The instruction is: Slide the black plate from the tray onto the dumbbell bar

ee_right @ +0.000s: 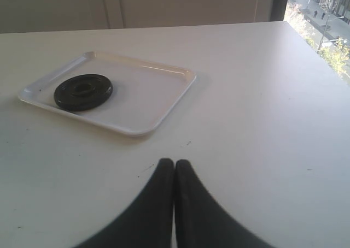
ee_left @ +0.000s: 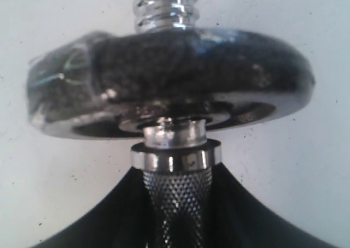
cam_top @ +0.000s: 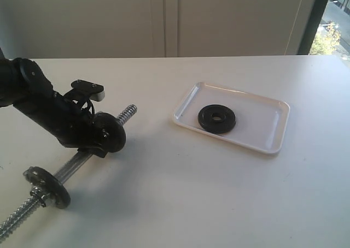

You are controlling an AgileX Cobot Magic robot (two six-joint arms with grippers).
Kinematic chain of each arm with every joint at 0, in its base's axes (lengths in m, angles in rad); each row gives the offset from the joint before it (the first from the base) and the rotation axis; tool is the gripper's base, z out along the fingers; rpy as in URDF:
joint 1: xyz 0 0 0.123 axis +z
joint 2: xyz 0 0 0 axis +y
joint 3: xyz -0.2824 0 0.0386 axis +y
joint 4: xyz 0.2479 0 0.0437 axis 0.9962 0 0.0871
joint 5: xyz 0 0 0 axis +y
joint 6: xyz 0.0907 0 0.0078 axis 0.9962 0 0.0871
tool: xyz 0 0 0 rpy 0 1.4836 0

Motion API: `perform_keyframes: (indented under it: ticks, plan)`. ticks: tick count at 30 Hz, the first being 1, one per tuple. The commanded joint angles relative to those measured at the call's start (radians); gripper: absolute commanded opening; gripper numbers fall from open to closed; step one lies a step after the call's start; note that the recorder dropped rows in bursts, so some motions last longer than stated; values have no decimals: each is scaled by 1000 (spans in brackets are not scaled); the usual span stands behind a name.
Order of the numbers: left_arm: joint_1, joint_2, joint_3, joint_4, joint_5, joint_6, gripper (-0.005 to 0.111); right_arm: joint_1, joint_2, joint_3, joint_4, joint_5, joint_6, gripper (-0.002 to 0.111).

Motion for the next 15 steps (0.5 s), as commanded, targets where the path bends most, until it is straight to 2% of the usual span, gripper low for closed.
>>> perform_keyframes:
  ticks: [1,2,15]
  plan:
    - [-5,-2,-4,-30,32,3,4,-8,-5,1,-9,-7,-4,0]
    - [-5,-2,-4,-32,32,3,0,-8,-5,1,-9,-7,-4,0]
    - [-5,-102,-4,-32,48,1,0,-8,-5,1,-9,-7,-4,0]
